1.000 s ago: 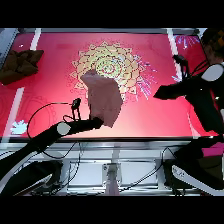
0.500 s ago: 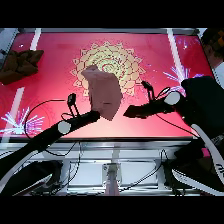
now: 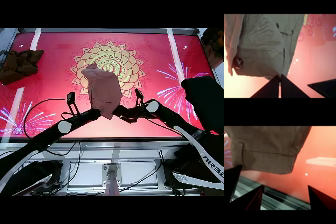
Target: Fold the clothes and pants, and hang the long-sleeved shirts on hangers.
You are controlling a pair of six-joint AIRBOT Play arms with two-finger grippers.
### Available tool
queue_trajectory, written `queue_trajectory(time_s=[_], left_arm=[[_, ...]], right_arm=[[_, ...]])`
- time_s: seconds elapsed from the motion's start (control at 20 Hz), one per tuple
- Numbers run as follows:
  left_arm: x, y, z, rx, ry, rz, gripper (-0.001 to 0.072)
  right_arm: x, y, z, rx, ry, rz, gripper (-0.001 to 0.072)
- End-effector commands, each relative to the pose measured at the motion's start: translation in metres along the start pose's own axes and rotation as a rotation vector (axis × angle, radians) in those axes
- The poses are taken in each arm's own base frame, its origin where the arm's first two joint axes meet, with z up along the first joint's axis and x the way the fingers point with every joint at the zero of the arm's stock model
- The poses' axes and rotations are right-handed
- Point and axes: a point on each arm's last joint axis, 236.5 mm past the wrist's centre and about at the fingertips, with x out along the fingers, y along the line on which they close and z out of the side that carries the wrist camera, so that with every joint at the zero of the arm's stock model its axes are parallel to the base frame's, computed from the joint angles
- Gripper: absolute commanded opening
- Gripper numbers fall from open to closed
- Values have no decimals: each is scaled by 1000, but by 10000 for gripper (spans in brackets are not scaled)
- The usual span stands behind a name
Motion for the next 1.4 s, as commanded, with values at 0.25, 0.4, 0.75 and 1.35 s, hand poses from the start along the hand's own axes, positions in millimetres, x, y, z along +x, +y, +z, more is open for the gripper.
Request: queue_trajectory(time_s=[0.25, 0.4, 0.75, 1.35], left_arm=[[0, -5, -4, -6, 8, -10, 17], [0, -5, -4, -20, 8, -12, 17], [0, -5, -4, -24, 9, -13, 17], [-23, -32, 28, 4, -104, -87, 582]], right_arm=[[38, -5, 10, 301, 7, 59, 583], [45, -8, 11, 358, 9, 67, 542], [61, 32, 19, 315, -41, 117, 517], [6, 59, 51, -11, -151, 103, 16]])
